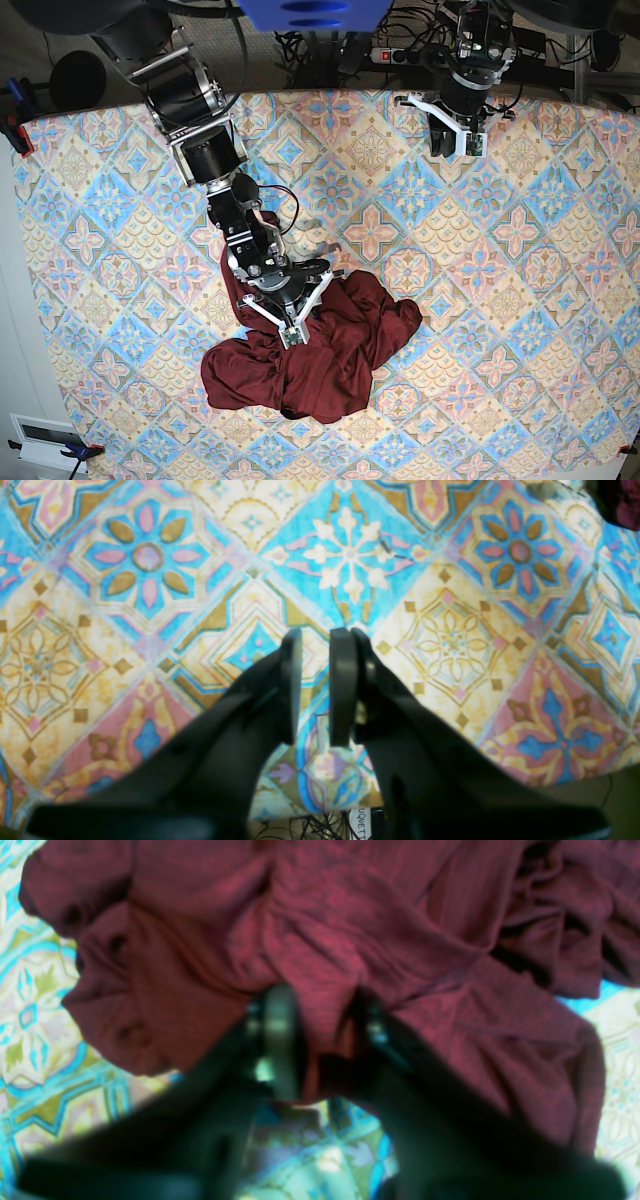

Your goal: Layout the t-shirt on the table in an organized manner, then fold the t-shirt properly

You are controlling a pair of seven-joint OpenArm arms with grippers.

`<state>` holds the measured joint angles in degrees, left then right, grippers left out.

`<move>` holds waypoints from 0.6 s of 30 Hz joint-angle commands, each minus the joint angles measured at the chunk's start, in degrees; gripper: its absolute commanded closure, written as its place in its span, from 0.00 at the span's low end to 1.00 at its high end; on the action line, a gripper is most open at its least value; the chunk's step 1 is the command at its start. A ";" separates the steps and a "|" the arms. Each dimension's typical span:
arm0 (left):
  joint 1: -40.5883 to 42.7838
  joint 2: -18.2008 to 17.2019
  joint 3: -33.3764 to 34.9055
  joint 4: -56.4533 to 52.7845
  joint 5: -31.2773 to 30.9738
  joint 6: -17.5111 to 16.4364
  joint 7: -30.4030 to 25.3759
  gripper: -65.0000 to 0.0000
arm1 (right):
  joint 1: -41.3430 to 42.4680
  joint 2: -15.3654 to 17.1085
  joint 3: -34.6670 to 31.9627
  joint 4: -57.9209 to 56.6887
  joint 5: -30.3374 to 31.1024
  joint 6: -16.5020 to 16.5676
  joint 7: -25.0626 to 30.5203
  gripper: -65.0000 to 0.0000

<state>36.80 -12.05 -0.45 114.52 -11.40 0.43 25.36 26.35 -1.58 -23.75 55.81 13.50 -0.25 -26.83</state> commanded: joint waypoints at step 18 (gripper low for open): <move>-2.03 0.05 -2.50 0.87 -0.16 -0.12 -1.58 0.86 | -18.66 8.49 10.87 31.97 0.26 0.03 0.85 1.00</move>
<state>34.79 -11.70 -2.81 114.41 -11.44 0.40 25.32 7.03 6.31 -13.28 86.89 13.82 -0.25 -27.05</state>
